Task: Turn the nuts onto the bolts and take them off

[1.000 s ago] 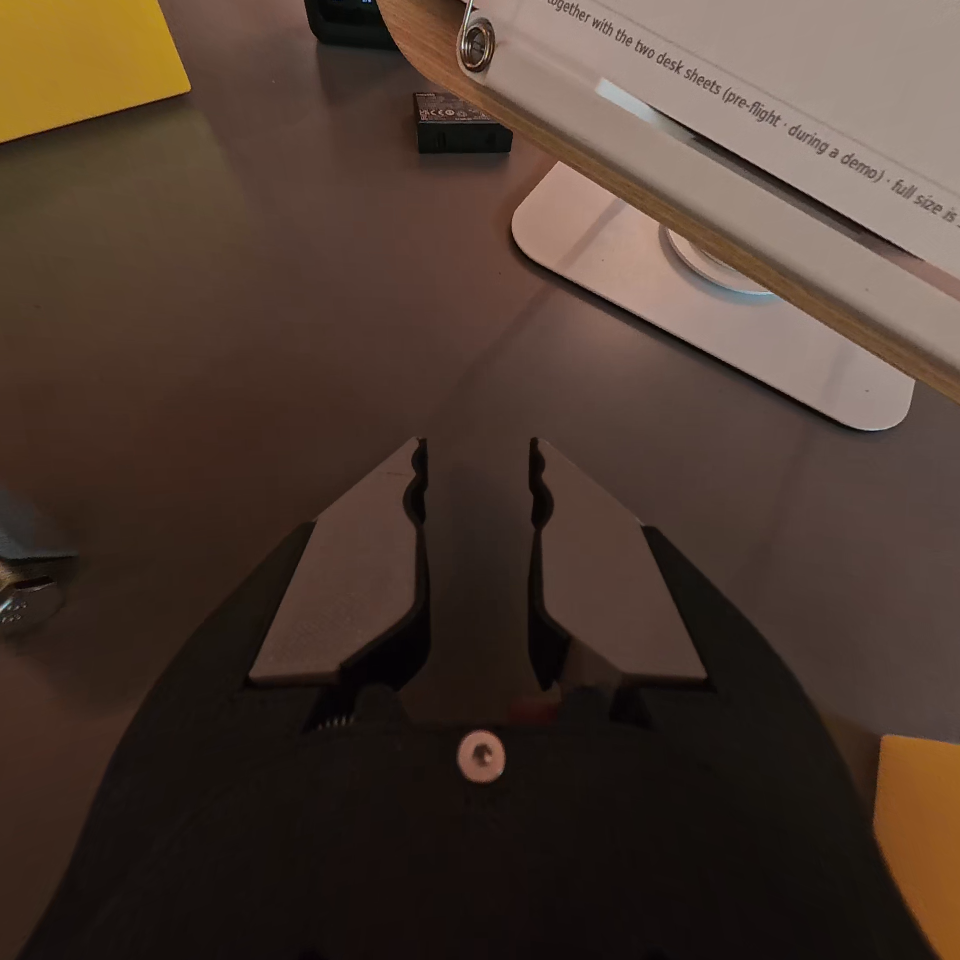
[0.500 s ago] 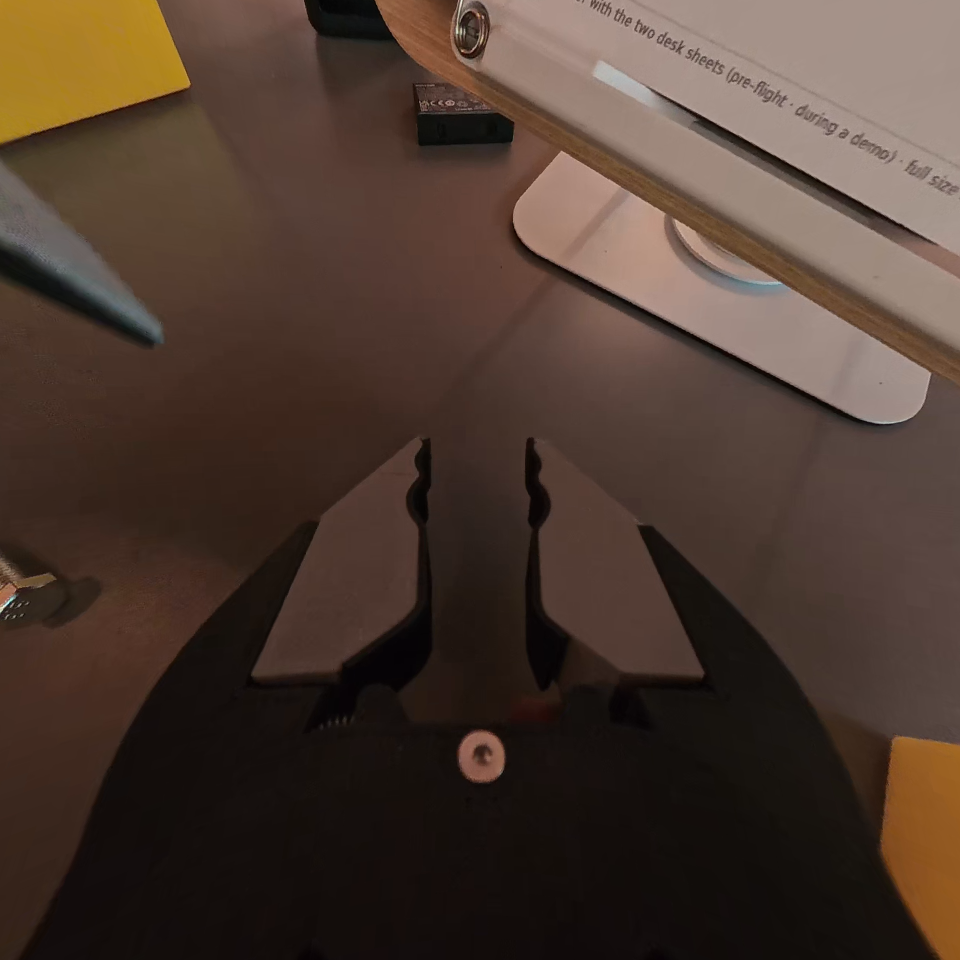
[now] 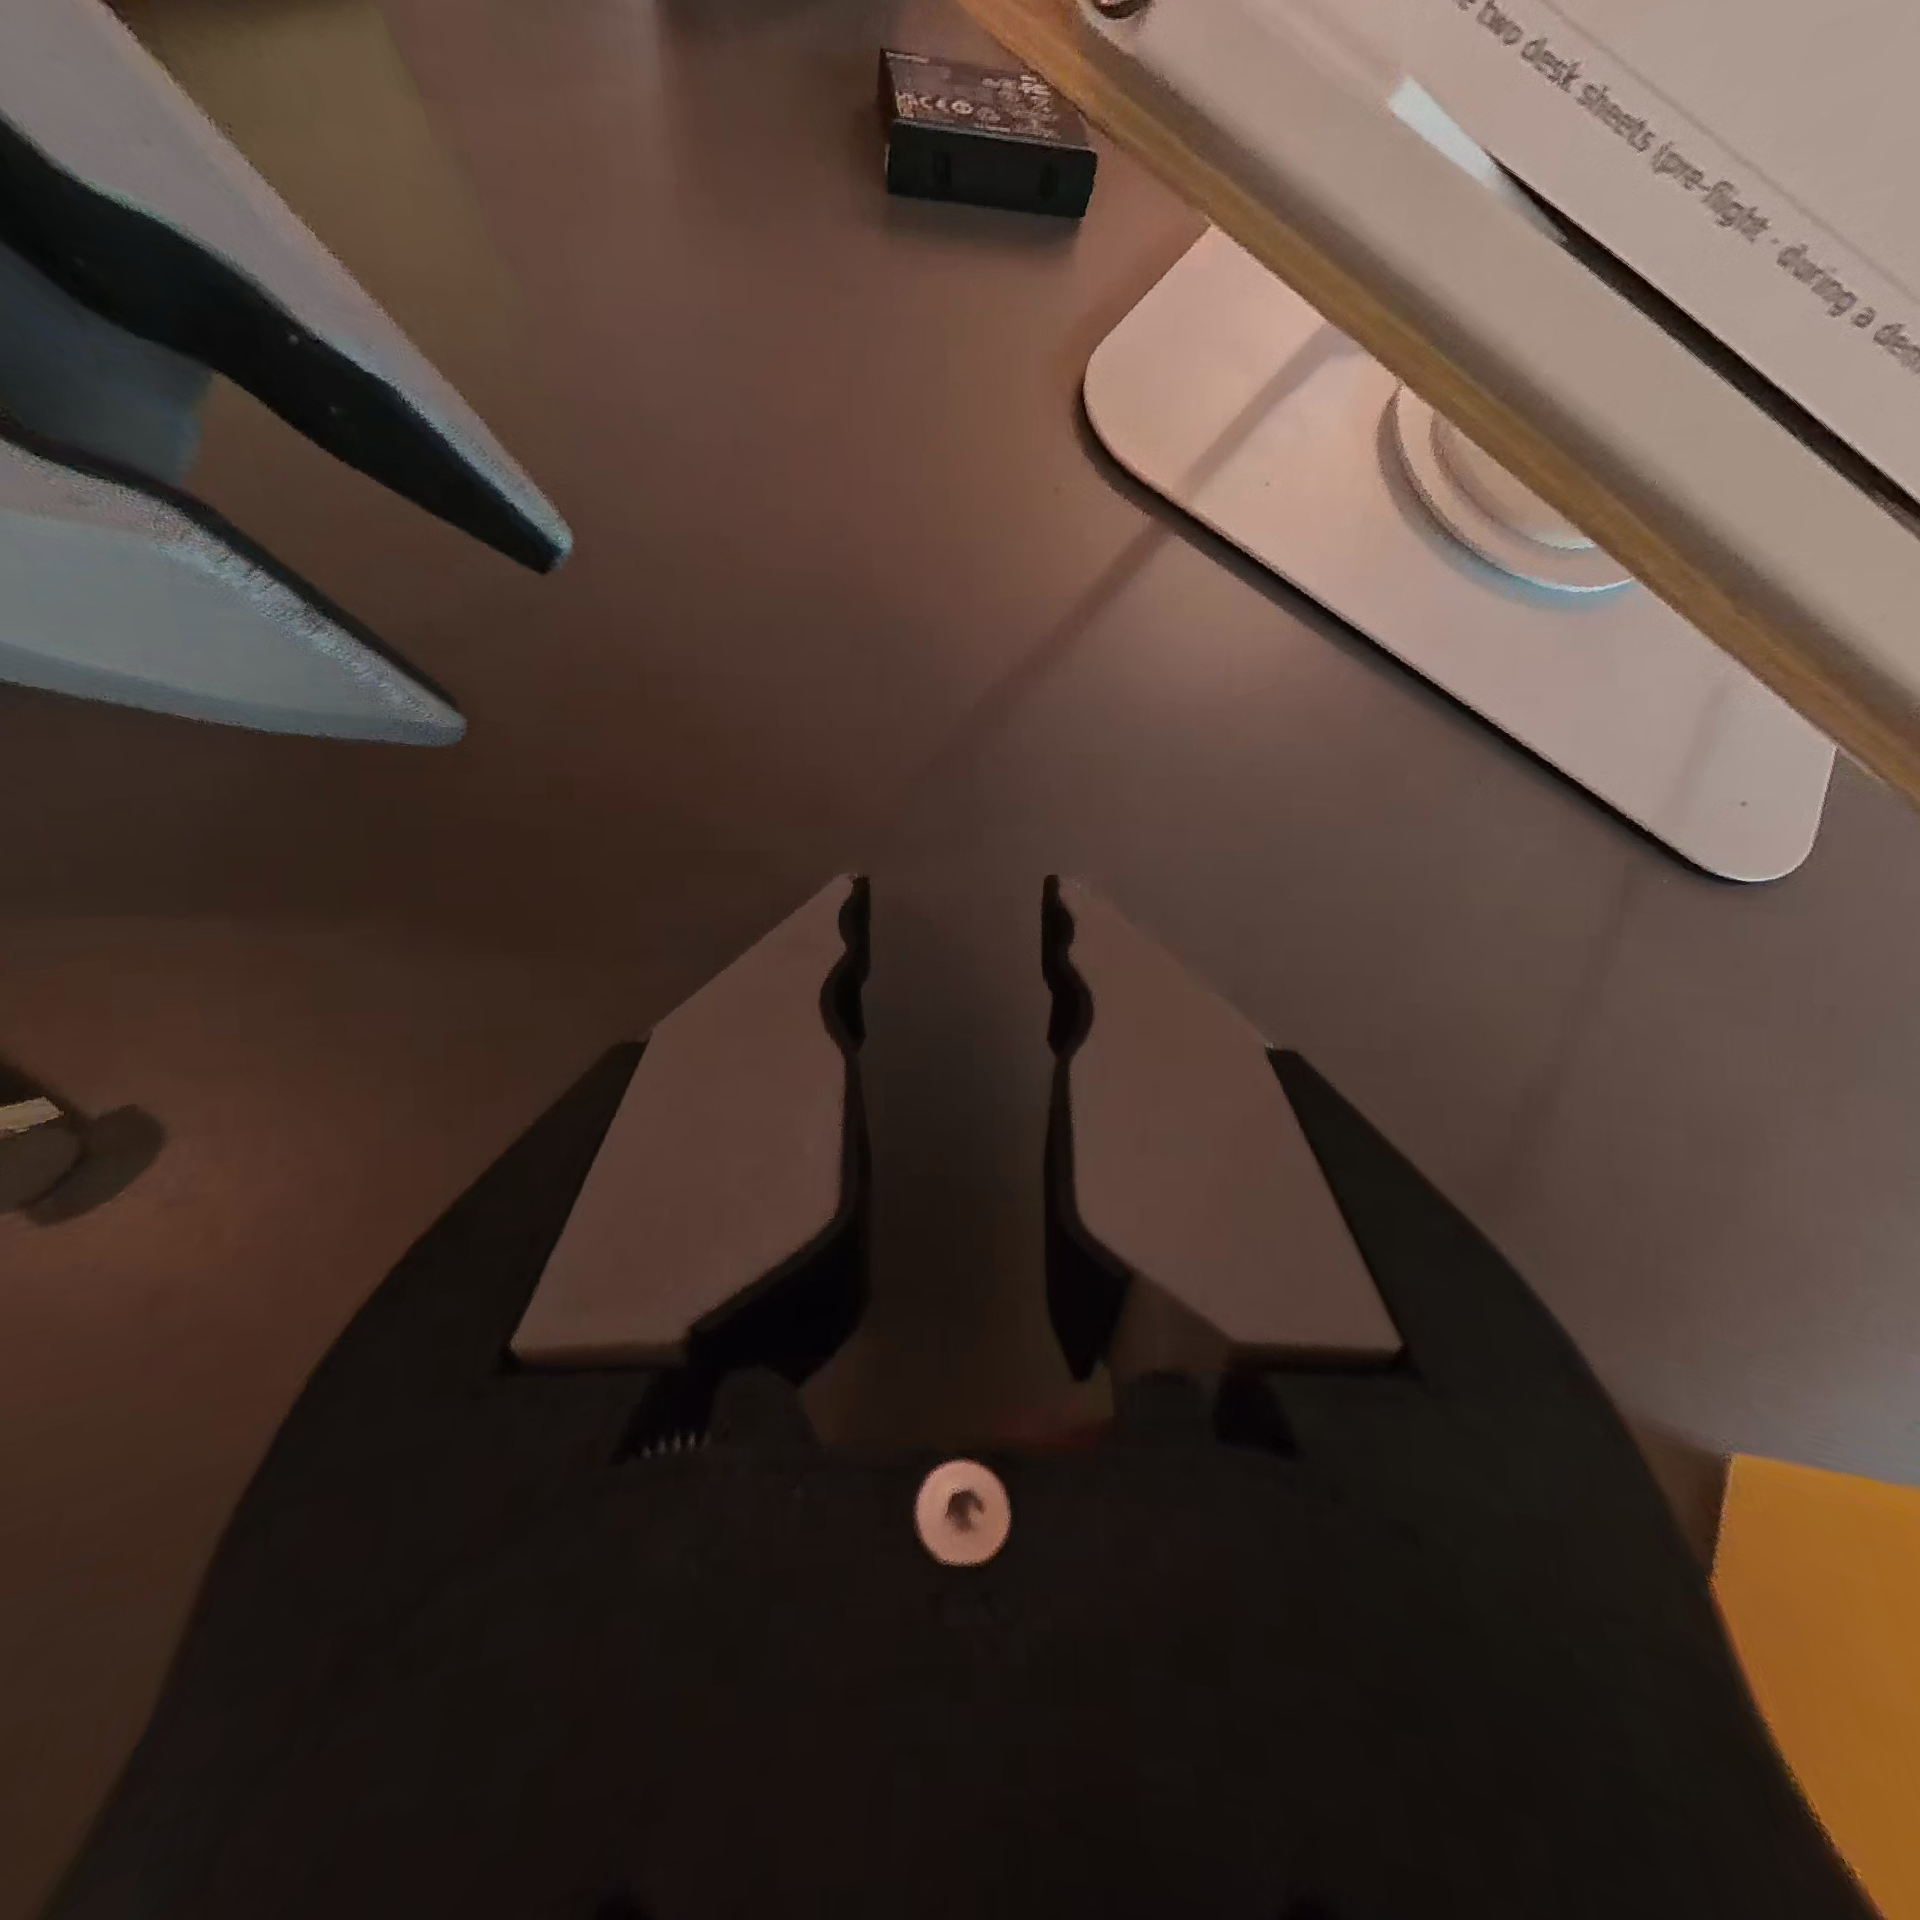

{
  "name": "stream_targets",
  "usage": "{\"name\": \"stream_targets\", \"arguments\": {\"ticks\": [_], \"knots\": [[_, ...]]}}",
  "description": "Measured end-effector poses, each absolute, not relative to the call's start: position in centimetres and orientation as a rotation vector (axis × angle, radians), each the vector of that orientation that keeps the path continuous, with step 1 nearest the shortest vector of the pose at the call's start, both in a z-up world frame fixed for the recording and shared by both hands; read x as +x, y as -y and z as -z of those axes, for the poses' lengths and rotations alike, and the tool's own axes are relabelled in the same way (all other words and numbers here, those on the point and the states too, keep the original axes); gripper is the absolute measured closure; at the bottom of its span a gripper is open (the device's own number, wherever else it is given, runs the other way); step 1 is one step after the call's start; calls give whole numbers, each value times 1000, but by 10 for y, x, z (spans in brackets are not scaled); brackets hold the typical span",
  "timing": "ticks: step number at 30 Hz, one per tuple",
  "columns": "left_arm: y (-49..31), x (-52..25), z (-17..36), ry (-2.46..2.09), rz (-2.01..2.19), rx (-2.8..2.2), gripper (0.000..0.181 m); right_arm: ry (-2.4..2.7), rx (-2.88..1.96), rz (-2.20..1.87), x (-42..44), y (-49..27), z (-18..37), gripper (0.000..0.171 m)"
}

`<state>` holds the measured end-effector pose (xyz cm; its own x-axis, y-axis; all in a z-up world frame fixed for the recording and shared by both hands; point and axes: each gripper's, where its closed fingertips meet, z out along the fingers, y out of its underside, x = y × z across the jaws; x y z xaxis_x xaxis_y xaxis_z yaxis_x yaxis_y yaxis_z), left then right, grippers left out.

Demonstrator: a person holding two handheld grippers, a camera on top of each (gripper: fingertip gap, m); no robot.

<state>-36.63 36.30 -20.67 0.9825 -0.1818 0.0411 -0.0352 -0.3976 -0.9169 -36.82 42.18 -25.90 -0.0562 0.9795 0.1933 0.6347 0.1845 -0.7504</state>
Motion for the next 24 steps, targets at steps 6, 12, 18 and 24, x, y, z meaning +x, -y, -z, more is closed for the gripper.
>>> {"name": "stream_targets", "arguments": {"ticks": [6,12,18,24], "knots": [[-364,-366,213,-163,128,-1993,160,1765,-1515,-629,-367,-420,258,143],[-363,-375,210,-123,105,-1983,161,1780,-1483,-752,-367,-408,250,141],[-359,-391,211,-67,80,-1996,168,1941,-1240,-1110,-362,-349,229,145],[-356,-403,209,-26,73,-1984,173,2160,-1017,-1223,-340,-305,226,152]]}}
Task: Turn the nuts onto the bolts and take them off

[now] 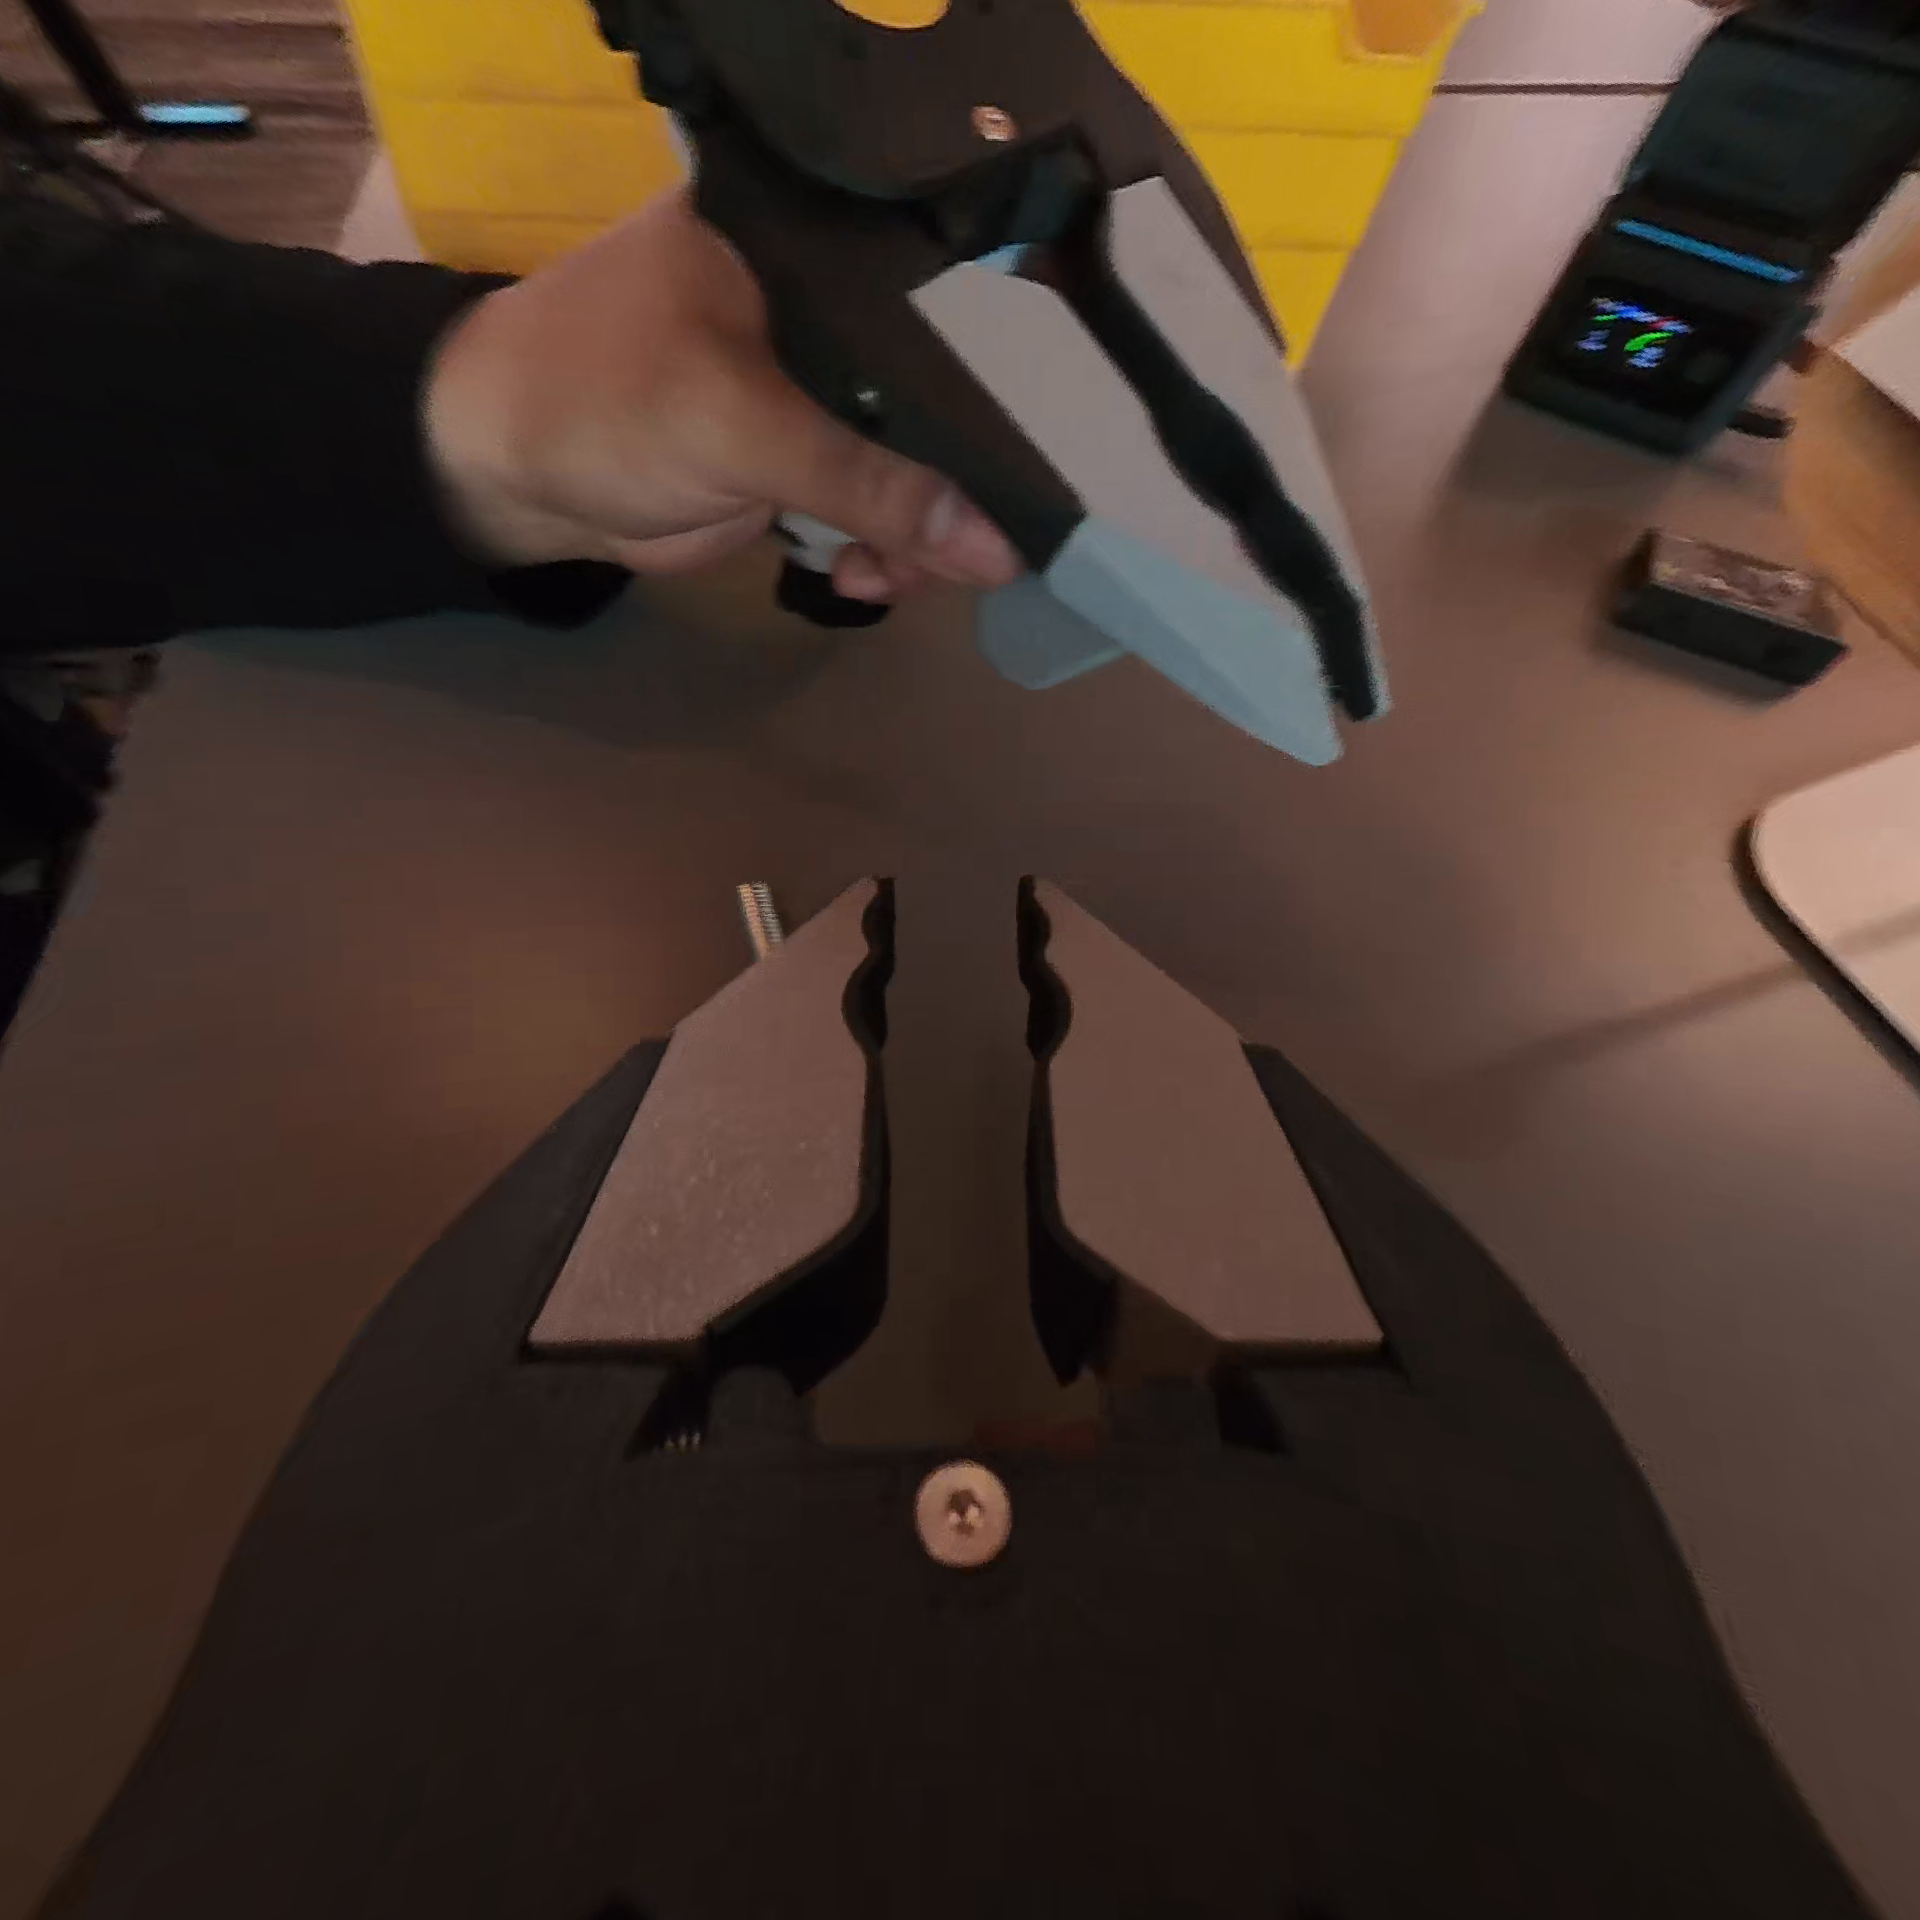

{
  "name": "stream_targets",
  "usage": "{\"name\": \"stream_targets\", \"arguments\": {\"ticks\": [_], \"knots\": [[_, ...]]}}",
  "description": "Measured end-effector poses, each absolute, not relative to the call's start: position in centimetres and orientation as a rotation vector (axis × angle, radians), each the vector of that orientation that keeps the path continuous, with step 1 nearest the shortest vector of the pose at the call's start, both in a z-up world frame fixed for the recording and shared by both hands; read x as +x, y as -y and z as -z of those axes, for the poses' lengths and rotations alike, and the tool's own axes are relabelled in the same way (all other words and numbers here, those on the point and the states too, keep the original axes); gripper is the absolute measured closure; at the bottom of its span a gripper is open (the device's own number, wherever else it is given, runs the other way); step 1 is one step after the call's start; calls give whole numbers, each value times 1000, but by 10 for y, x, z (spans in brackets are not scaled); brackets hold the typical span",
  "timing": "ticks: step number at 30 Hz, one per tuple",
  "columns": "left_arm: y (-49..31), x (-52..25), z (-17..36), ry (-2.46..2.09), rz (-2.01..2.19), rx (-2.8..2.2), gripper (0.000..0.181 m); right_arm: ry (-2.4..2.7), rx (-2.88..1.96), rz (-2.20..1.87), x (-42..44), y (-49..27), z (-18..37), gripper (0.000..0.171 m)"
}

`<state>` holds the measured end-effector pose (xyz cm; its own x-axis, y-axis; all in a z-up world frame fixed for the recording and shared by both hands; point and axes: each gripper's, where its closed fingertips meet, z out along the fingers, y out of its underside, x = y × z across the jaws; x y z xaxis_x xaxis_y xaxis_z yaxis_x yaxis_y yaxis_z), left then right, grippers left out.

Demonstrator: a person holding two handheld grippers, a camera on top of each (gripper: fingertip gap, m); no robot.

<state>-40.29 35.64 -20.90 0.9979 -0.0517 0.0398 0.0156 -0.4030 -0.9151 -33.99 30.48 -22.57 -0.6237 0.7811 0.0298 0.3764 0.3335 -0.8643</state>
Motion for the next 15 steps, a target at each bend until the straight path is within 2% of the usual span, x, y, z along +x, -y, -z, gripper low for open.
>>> {"name": "stream_targets", "arguments": {"ticks": [9,12,15], "knots": [[-356,-403,207,-24,88,-1979,173,2452,-958,-1233,-315,-273,255,147],[-356,-401,208,-36,89,-1983,174,2523,-947,-1164,-311,-268,265,158],[-356,-400,205,-39,103,-1968,173,2442,-993,-1087,-321,-283,262,162]]}}
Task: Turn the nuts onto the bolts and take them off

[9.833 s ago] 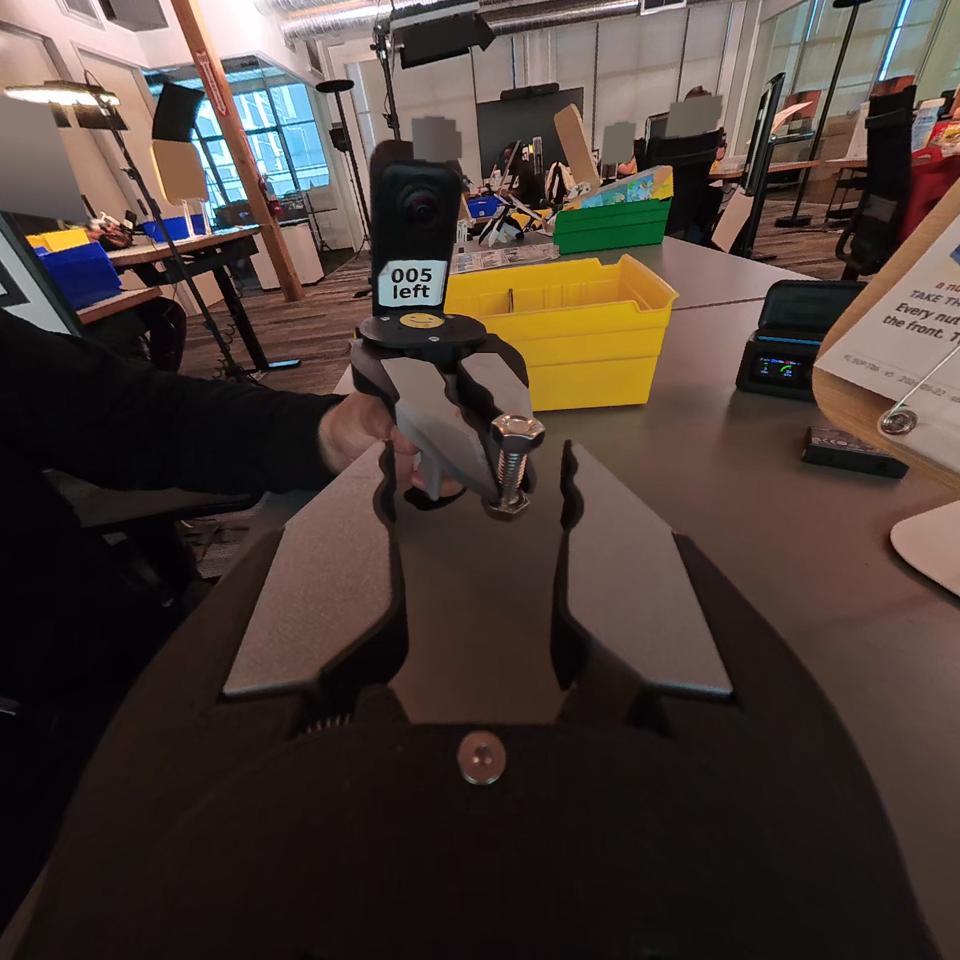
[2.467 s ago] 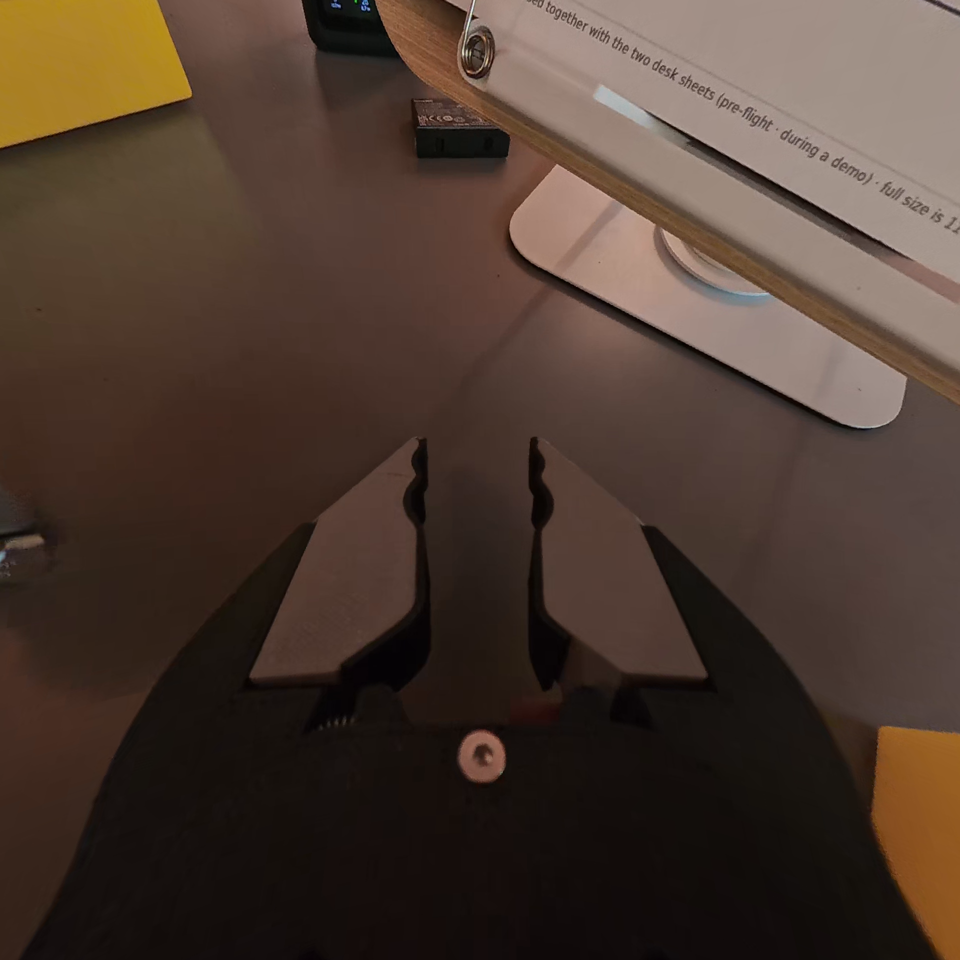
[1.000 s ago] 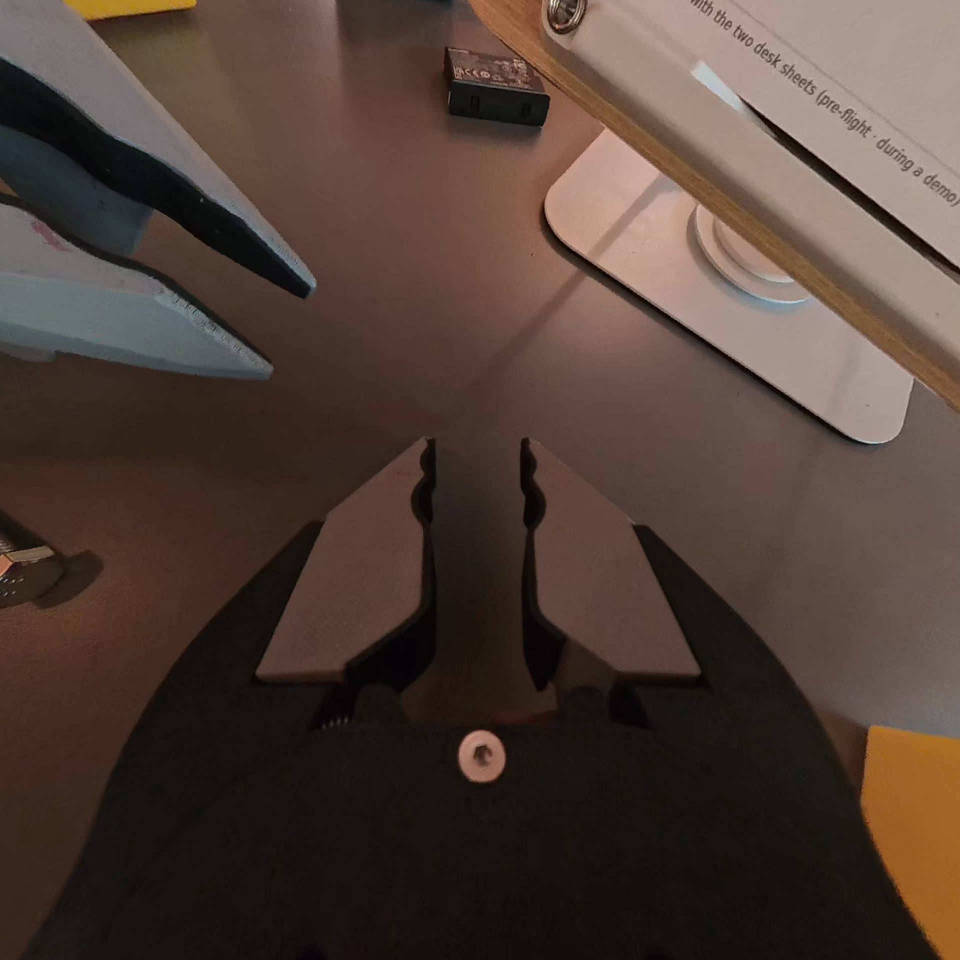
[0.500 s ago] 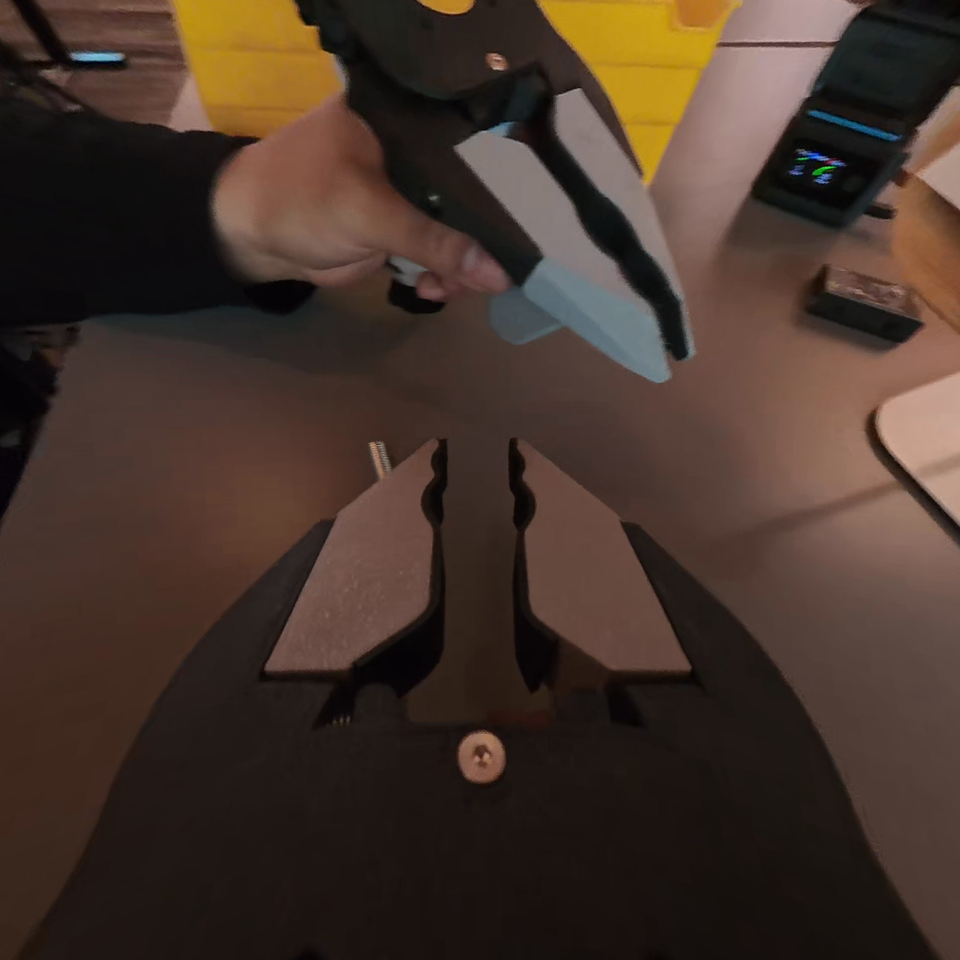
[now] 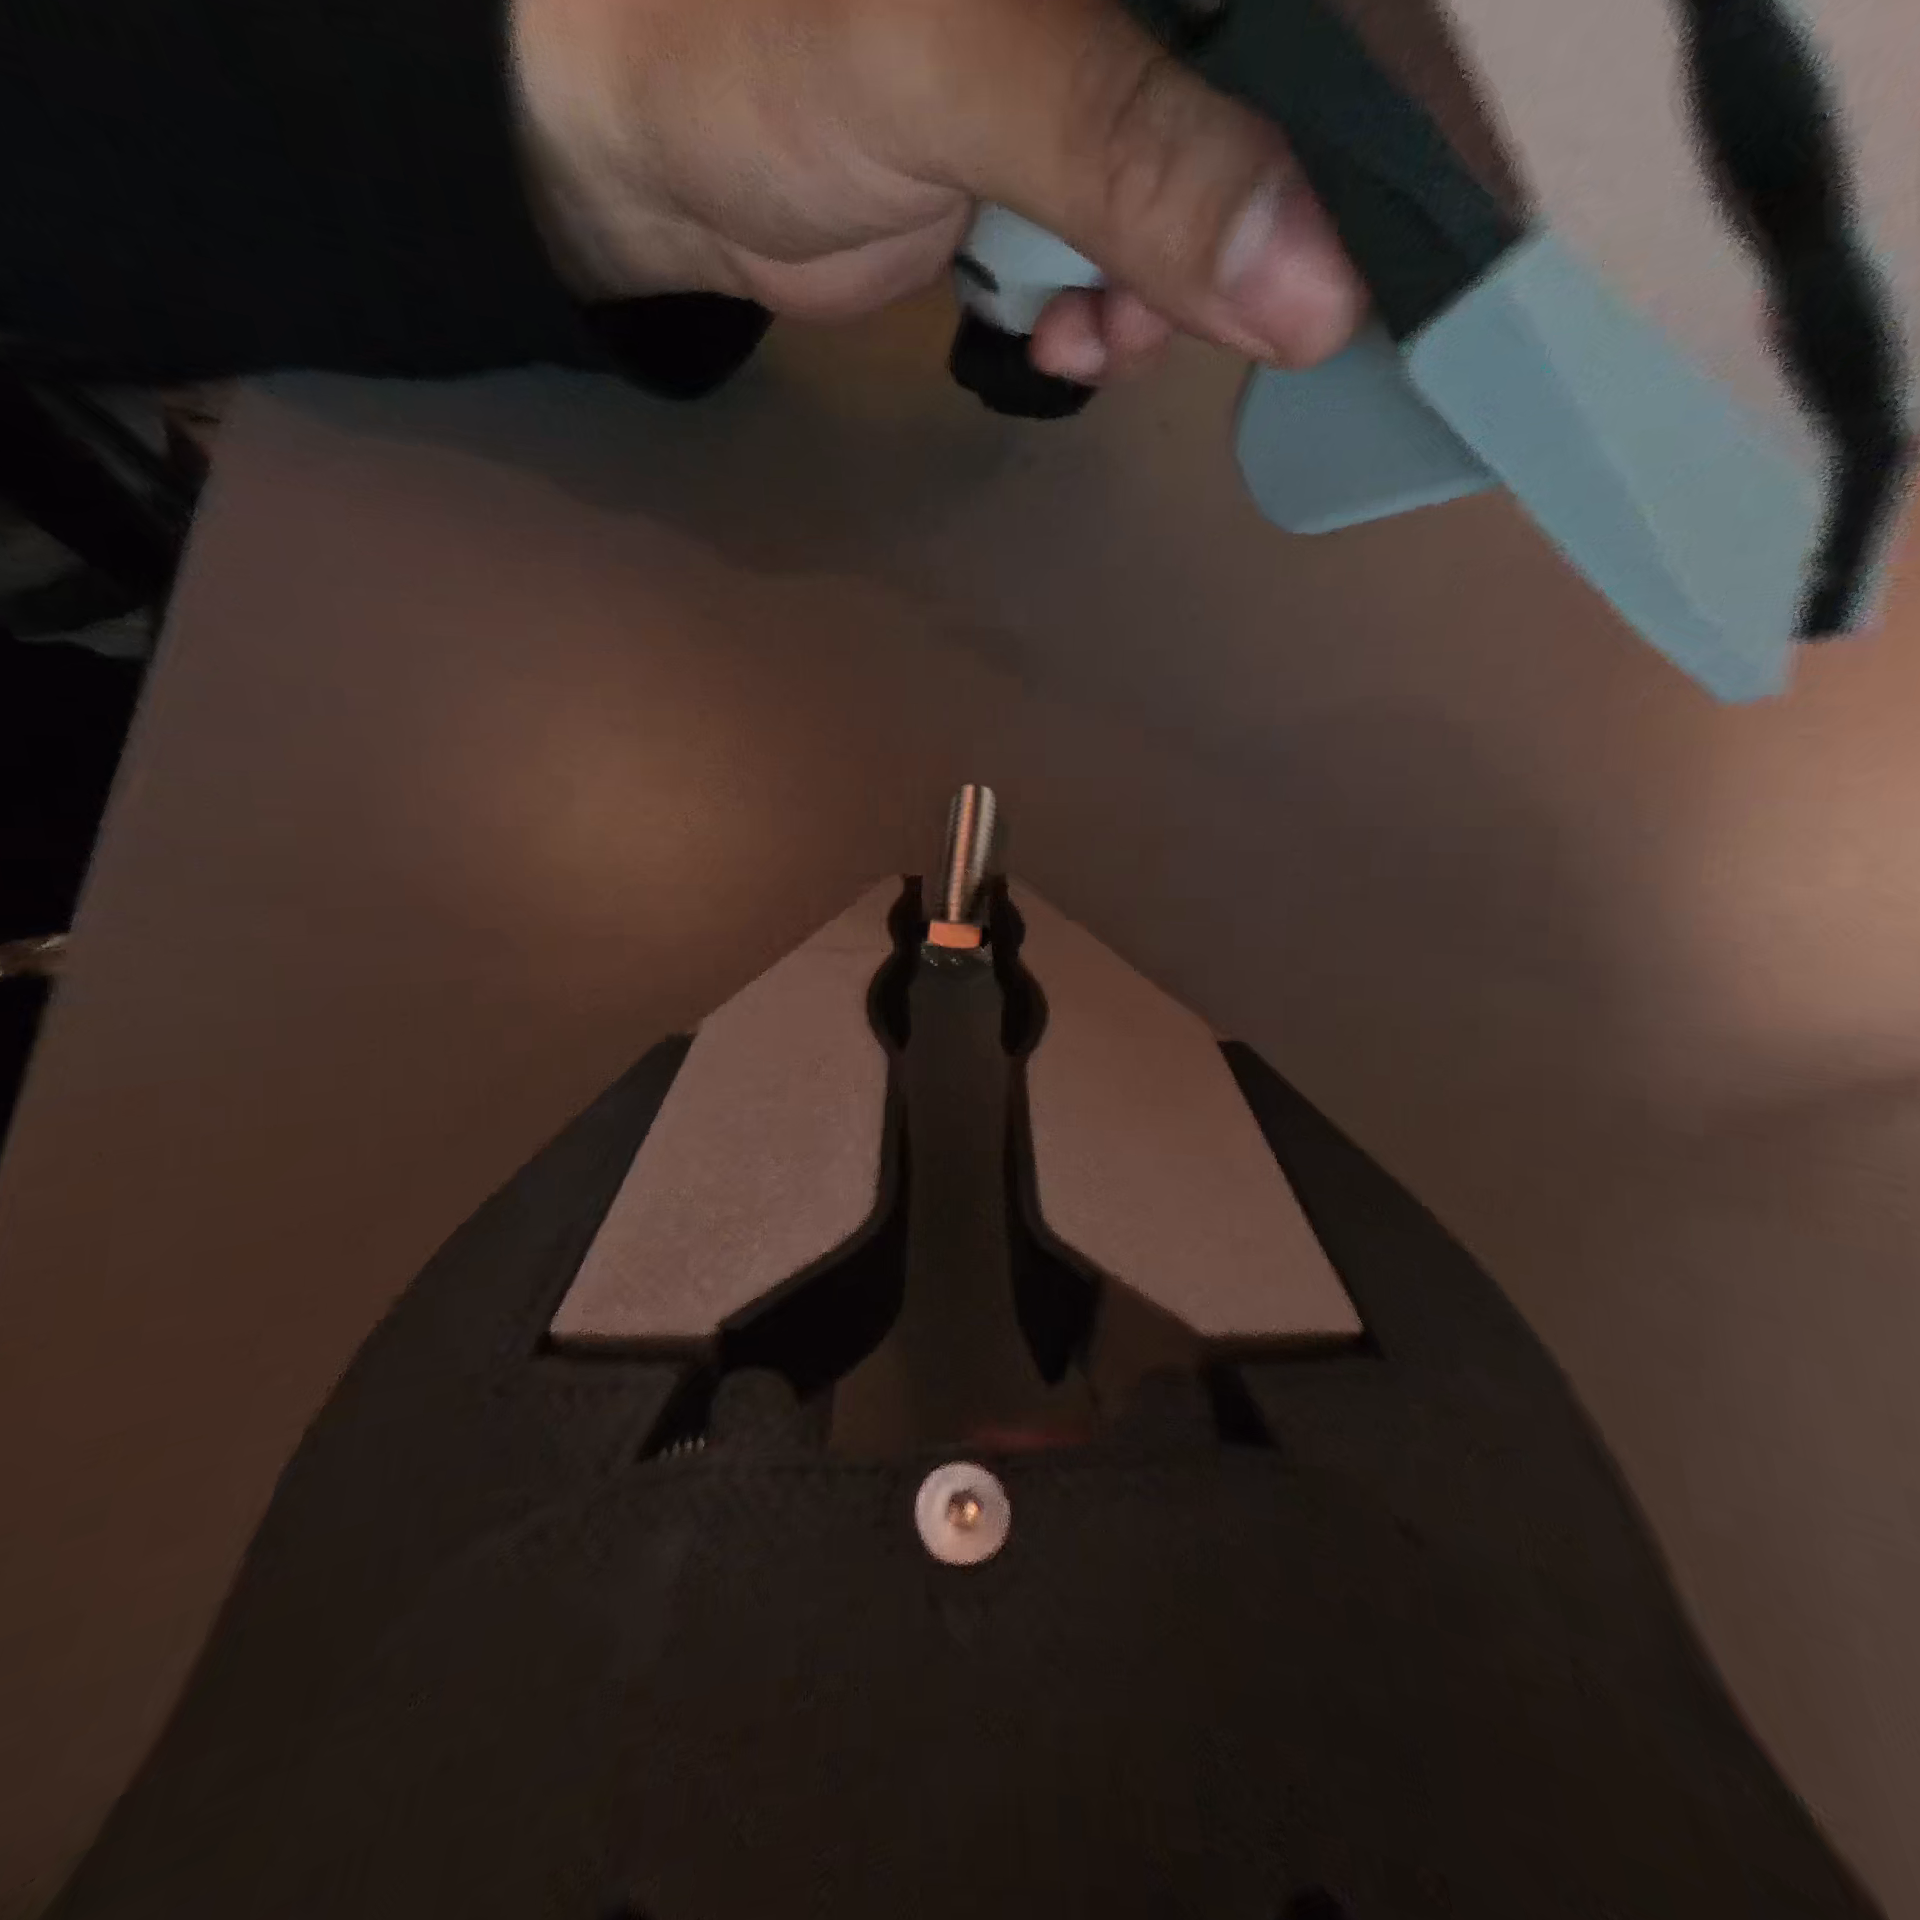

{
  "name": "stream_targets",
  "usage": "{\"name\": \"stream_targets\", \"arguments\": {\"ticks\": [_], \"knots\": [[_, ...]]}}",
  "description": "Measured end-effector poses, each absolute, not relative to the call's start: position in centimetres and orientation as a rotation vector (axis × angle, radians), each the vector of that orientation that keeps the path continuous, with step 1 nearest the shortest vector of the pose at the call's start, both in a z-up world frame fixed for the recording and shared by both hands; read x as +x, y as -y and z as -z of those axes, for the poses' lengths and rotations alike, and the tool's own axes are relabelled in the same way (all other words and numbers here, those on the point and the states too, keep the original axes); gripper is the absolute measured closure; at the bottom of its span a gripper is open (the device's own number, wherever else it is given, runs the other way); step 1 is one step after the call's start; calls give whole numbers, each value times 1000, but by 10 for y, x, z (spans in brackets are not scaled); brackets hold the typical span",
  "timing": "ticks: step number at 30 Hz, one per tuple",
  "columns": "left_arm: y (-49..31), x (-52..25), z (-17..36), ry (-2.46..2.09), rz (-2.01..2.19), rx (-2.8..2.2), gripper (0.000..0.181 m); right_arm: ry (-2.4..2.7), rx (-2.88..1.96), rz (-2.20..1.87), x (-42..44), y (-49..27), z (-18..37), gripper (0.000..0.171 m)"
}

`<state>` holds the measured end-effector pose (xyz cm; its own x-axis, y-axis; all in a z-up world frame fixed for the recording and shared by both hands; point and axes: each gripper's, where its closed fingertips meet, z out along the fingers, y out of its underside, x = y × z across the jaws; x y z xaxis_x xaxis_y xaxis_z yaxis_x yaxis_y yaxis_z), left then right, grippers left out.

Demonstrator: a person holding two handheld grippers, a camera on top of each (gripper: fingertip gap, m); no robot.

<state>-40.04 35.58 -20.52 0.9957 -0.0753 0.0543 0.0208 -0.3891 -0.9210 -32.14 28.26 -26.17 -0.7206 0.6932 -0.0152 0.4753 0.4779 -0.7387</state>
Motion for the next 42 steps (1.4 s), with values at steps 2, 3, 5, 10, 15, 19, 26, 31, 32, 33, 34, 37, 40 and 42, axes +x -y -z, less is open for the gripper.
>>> {"name": "stream_targets", "arguments": {"ticks": [2,3,5,10,15,19,26,31,32,33,34,37,40,42], "knots": [[-355,-401,203,-33,115,-1956,173,2322,-1063,-1174,-330,-296,247,171],[-355,-400,201,-31,128,-1947,173,2240,-1097,-1260,-334,-303,234,171],[-355,-396,199,-36,175,-1928,173,2086,-1154,-1434,-336,-318,209,171],[-357,-388,214,-57,238,-1998,172,2043,-1316,-1541,-327,-340,206,171],[-358,-385,220,-101,183,-2035,173,2130,-1271,-1402,-311,-345,210,150],[-358,-383,224,-128,165,-2058,174,2247,-1264,-1327,-294,-348,225,142],[-357,-363,227,-195,277,-2063,173,2384,-1207,-1124,-287,-348,258,141],[-356,-353,230,-234,317,-2082,170,2413,-1187,-1058,-284,-350,266,155],[-356,-353,231,-241,314,-2085,170,2418,-1183,-1054,-283,-351,266,157],[-356,-351,231,-251,314,-2086,170,2418,-1183,-1052,-282,-350,267,160],[-355,-349,232,-269,322,-2088,170,2420,-1184,-1047,-283,-350,266,160],[-353,-334,232,-355,373,-2081,166,2393,-1184,-998,-287,-355,265,162],[-350,-318,227,-438,403,-2044,161,2323,-1202,-1040,-292,-360,253,163],[-349,-310,229,-486,417,-2042,158,2269,-1219,-1064,-294,-365,245,163]]}}
